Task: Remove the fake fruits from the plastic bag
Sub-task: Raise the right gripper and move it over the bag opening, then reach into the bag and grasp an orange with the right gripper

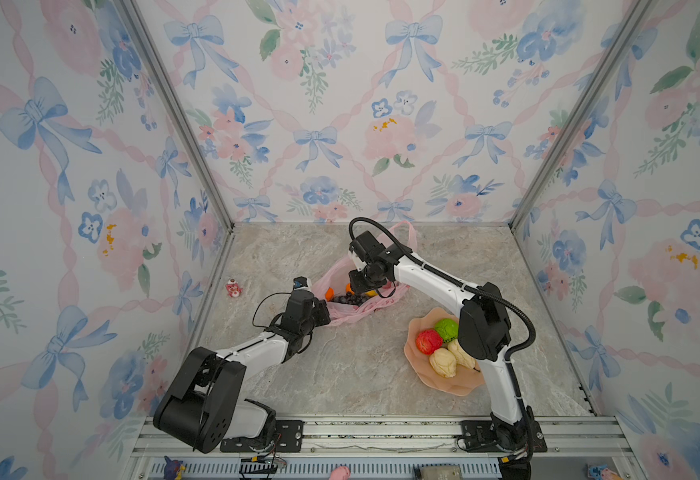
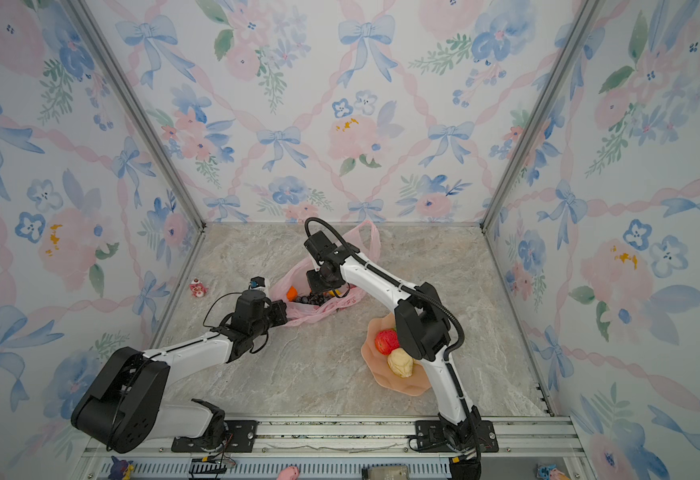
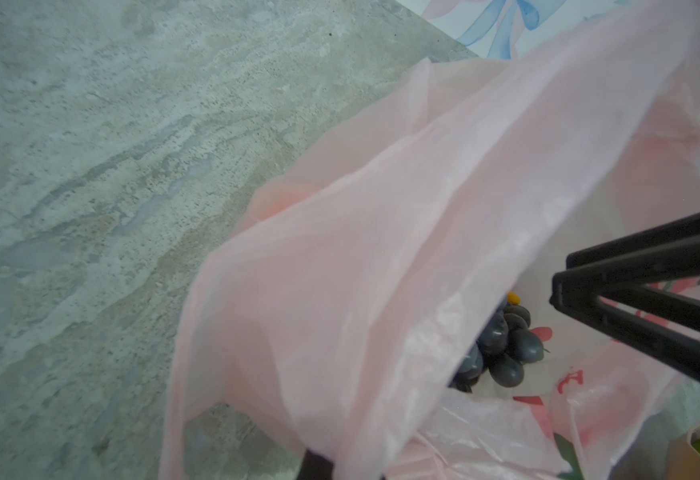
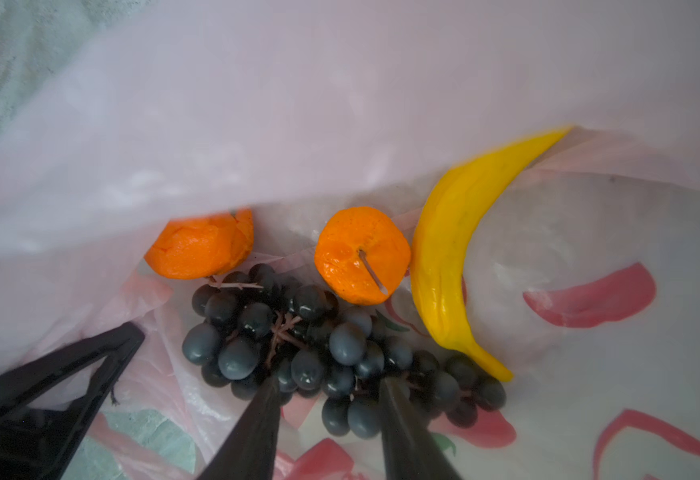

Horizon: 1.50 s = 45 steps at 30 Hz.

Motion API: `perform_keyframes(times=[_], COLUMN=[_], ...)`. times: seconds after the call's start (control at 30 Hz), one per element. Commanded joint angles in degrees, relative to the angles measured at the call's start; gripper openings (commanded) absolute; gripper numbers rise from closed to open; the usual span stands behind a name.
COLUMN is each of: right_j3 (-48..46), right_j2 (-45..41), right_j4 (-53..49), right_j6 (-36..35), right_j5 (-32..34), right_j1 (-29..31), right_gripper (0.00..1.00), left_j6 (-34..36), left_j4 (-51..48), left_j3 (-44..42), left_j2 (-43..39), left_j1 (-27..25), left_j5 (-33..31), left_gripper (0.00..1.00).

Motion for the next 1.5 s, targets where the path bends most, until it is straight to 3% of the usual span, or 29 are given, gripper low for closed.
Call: perform_keyframes(times=[0.0,0.3,0.8,0.93,1.2,1.47], right_j3=[2.1,6.9,16.7,18.2,25.5,29.2], right_j2=[1.5,6.7,16.0,17.4,23.0,25.4], right_j4=[3.5,5.0,6.1,7.3,4.5,-0.1], right_j6=[0.3,-0.9,-5.1,-5.5,-6.0,-4.9], right_j5=[-4.5,-9.0,-9.2,-9.5,-7.7,-3.4], right_j1=[0.3,2.1,4.4,4.7,4.8,4.6], right_gripper=[0.43,0.48,0.58,0.65,0.74,0.73], left_j6=[-0.8,-1.9,-2.2,-1.9,-1.7,-1.7], left_j4=[-1.7,-1.9,-1.9,-1.9,-1.9,-1.9], left_j3=[-1.1,-1.9,-2.4,-2.6,-3.1,-3.2], left_j2=[-1.2,-2.3,-4.3,-4.7,-5.6,-5.3], left_j1=[0.5,1.1,2.7,2.7,2.6,2.6], left_j5=[-1.4,-2.2,0.6,1.1,1.3,0.7], left_gripper=[0.00,0.00,0.00,0.00,0.00,0.00])
